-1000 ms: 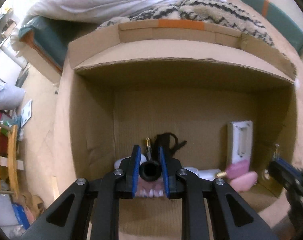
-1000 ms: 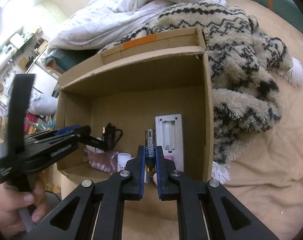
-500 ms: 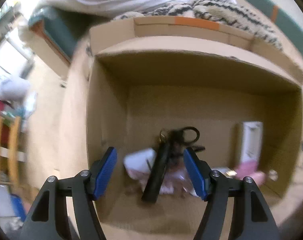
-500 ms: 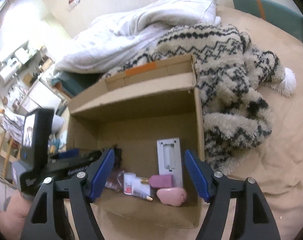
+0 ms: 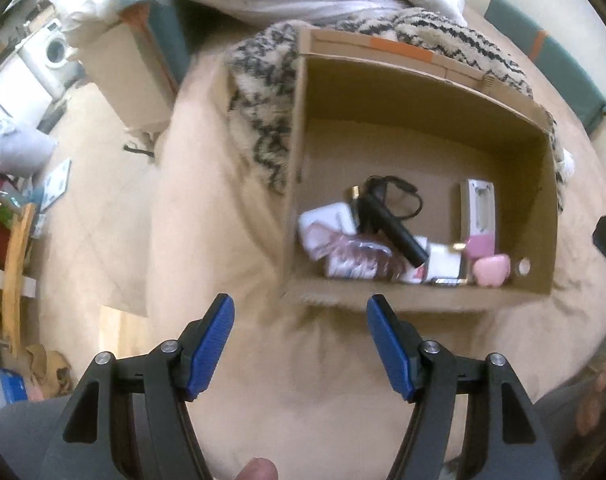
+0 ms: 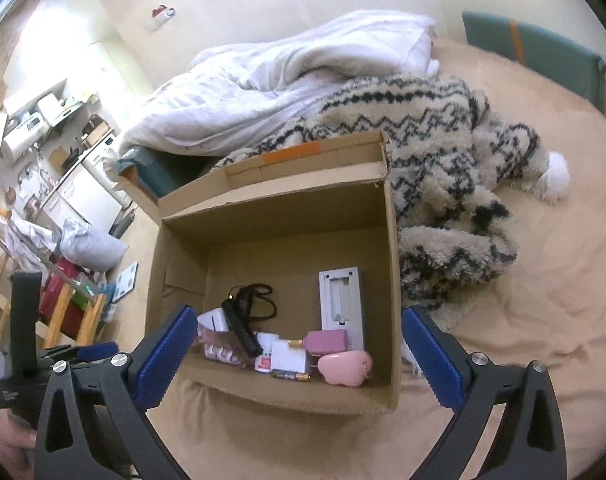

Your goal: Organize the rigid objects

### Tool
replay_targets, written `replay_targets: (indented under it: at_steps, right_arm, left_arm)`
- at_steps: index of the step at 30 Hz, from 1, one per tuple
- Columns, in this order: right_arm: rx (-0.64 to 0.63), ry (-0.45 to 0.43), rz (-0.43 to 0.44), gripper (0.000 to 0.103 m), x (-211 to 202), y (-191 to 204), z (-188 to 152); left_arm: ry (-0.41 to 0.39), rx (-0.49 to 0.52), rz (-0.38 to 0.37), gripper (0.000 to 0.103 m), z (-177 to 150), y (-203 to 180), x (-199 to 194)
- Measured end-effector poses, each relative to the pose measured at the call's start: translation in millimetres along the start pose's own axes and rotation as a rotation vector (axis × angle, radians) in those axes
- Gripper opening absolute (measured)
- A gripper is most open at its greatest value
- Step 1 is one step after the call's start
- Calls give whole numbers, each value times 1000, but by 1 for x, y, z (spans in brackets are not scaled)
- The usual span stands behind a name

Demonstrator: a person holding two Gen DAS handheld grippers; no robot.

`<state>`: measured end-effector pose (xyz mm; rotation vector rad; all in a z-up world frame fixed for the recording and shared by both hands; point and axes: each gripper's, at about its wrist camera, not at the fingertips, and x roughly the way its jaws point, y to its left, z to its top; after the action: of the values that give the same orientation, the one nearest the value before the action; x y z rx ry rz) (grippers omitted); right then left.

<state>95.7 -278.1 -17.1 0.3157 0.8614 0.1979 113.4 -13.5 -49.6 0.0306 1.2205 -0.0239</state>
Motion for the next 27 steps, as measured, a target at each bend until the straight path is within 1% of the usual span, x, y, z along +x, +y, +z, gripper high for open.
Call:
replay_targets:
  at_steps: [3,5,6,8,9,10,11,13,15,17,20,22,27]
  right_arm:
    - [21,-2,4,103,-11,2,-15]
    - [25,-4,0,103,-19,4,-26]
    - [23,-7,0,103,-22,6,-31]
    - [14,-20,-7,103,-31,9,-39]
    - [9,-30,-10,103,-35,11,-43]
    - [0,-46,-19,103,-41,13,-46]
    - [-8,-62,-24,103,-46,15,-49]
    - [-29,-92,-36,103,-53,21,-53]
    - [-46,-122,-49,103,-59,25,-56]
    - [-58,-144,-58,103,-62,29,-58]
    - [-91,-175,-86,103,-60,34,-58]
    - [-107,-176,-106,103,-58,36,-57]
    - [-104,-154,-95,103,-50,37,-56]
  left_arm:
    - [-35,-16,-17,67,-20,12,-14]
    - [-71,-30,-26,77,-28,17,-21]
    - [-92,-33,-33,87,-32,18,-25]
    - [-147,-35,-50,89,-43,20,-35]
    - [-160,-35,-53,92,-43,19,-38]
    - [-184,-29,-64,100,-45,17,-42]
    - [-211,-22,-71,103,-48,16,-46]
    - [-269,-12,-67,103,-52,13,-56]
    - [-339,-3,-32,103,-56,10,-65]
    - [-386,-10,-6,103,-58,8,-72]
    - [-416,-12,16,103,-59,8,-75]
    - [-431,-10,17,103,-61,7,-76]
    - [-413,-18,-7,103,-60,6,-71]
